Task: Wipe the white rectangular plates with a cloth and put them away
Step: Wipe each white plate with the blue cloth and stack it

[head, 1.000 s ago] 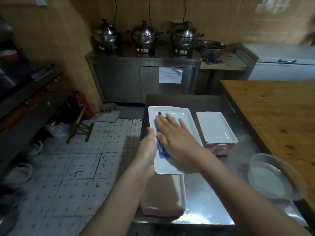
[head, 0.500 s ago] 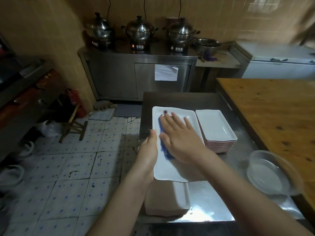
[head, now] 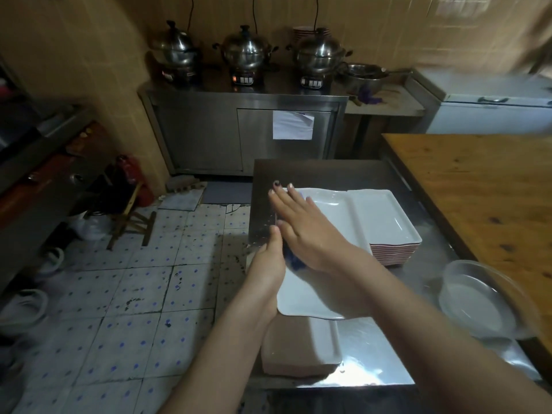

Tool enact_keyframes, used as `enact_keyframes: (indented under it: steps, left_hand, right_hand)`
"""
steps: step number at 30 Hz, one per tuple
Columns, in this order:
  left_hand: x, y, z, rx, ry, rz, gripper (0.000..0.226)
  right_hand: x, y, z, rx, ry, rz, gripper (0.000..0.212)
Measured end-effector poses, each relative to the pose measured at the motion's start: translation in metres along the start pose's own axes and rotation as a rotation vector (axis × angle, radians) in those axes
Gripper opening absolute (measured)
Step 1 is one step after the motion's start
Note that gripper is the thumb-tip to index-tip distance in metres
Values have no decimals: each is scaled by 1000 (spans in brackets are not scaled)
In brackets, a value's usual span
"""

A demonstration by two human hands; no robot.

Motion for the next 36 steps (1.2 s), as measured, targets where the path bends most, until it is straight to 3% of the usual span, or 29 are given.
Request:
enact_keyframes:
  steps: [5,12,27,36]
  left_hand:
    - [7,-2,2,-65,-15,-10,36]
    - [15,1,3,-78,44,-33,33]
    - [19,-5,8,-95,87,54,35]
    - [-2,-1,5,-150,66,33,27]
  right_hand:
    - [0,-12,32,-168,282,31,54]
    - [-3,10,69,-400,266,76,56]
    - [-43,56,36,-342,209,-10,57]
    - [-7,0,42,-469,110,179,55]
Point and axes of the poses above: each hand's wrist, its own y-axis away from the middle knuckle, its own x-axis out of the back of the hand, z = x × y, the point moved 4 cm from there along -y, towards the middle knuckle, and after that the axes turned 7 degrees about -z, right-handed, at the moved point
